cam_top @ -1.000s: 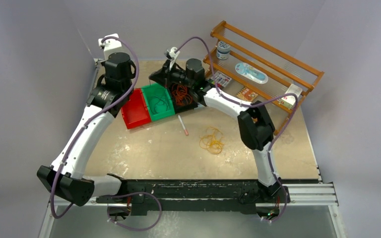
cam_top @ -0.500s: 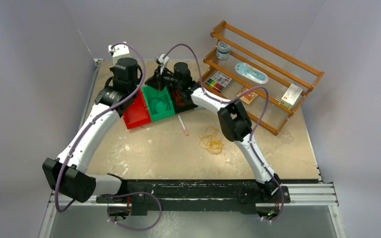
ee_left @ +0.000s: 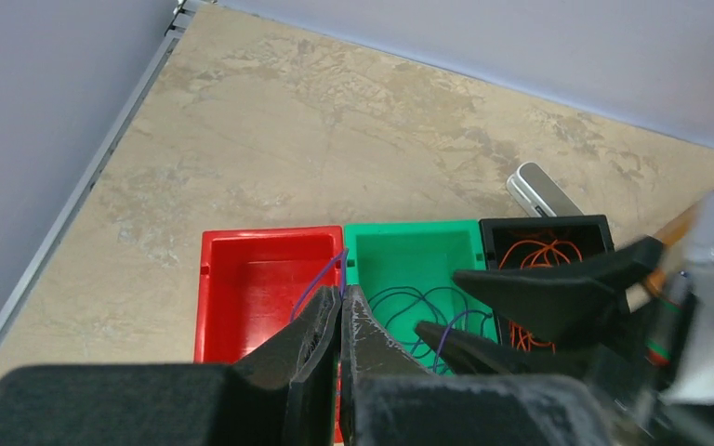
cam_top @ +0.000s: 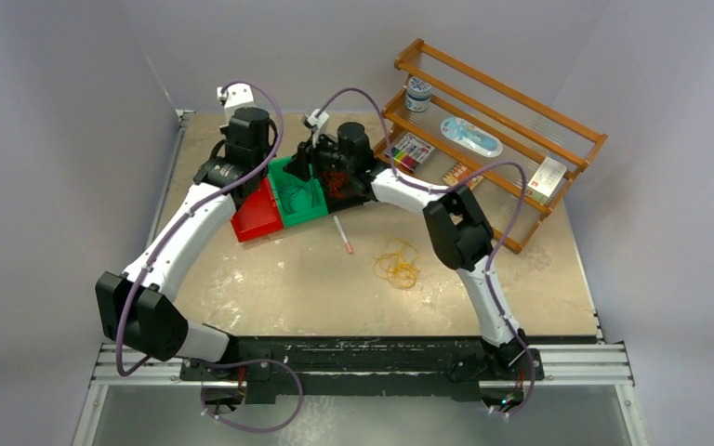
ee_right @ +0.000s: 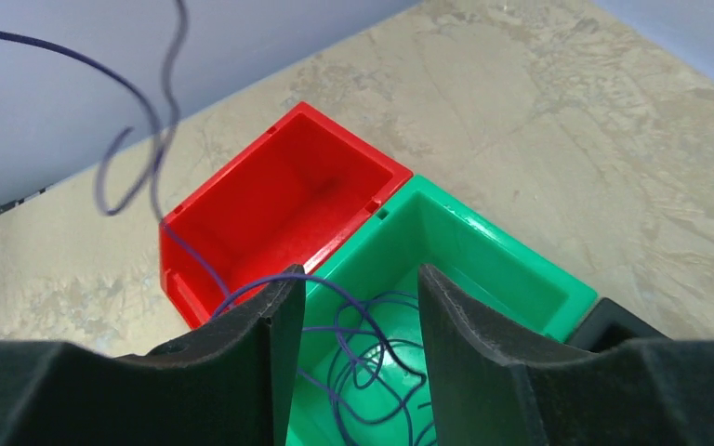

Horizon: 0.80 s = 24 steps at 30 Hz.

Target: Untangle the cables

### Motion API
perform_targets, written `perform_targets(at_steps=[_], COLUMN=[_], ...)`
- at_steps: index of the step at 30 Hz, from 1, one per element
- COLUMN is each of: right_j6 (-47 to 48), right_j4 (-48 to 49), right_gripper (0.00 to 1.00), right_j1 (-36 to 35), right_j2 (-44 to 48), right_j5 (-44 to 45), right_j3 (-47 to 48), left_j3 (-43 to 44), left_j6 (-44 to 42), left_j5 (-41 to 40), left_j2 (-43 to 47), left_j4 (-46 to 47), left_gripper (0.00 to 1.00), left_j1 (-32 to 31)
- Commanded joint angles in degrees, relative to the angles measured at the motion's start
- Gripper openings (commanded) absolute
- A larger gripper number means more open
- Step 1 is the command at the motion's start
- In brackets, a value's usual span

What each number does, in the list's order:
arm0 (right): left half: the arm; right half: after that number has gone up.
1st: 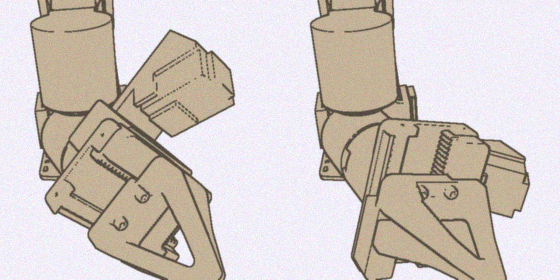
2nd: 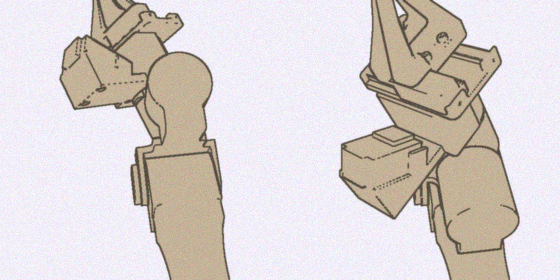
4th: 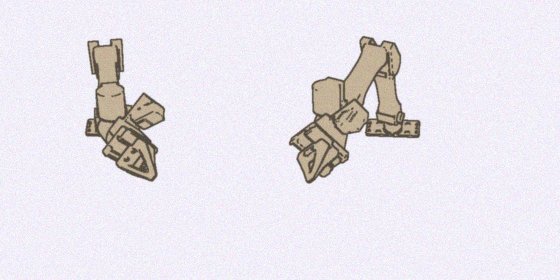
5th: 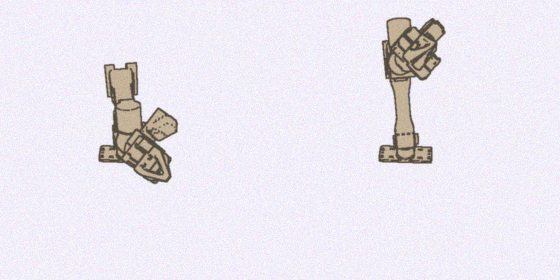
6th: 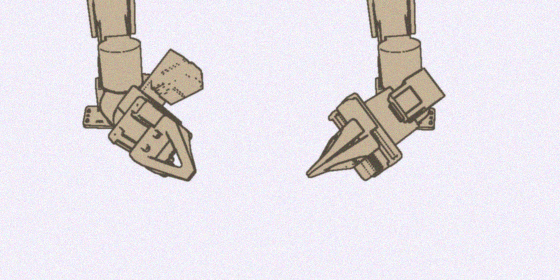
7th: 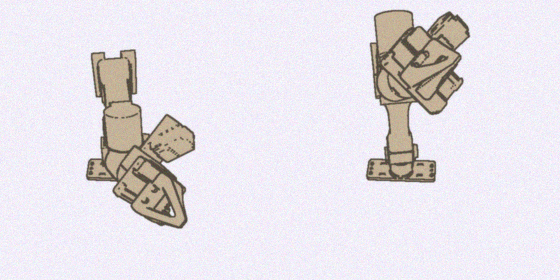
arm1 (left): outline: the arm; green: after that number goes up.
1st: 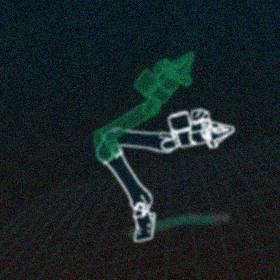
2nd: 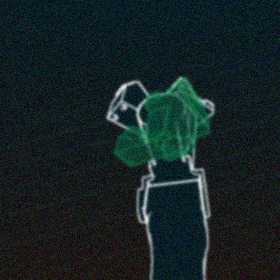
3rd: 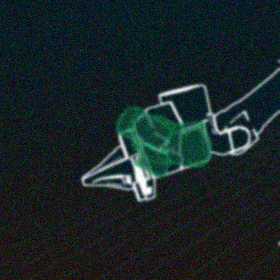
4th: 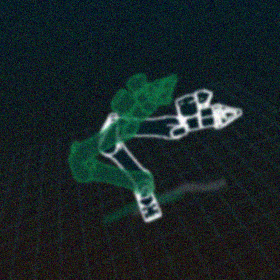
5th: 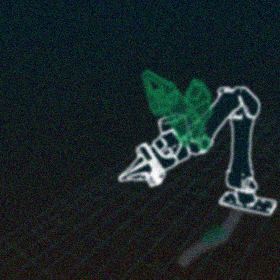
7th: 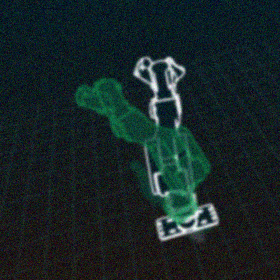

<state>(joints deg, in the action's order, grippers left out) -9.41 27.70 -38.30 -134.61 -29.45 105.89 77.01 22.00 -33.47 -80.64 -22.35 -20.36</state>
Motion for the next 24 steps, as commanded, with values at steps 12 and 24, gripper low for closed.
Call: perform_targets(at_steps=[12,24], right_j6=[1.9,-6.4], right_j4=[7.5,15.1], right_gripper=[0.57,0.45], right_j1=[1.6,2.4], right_j2=[17.7,29.1], right_j5=[3.3,9.6], right_j3=[-21.6,-38.8], left_j3=[8.9,7.9], left_j6=[5.2,6.1], left_j5=[-2.0,15.2], left_j2=[-9.6,-14.0], left_j4=[4.2,9.0], left_gripper=[0.00,0.00], left_j1=[4.4,4.5])
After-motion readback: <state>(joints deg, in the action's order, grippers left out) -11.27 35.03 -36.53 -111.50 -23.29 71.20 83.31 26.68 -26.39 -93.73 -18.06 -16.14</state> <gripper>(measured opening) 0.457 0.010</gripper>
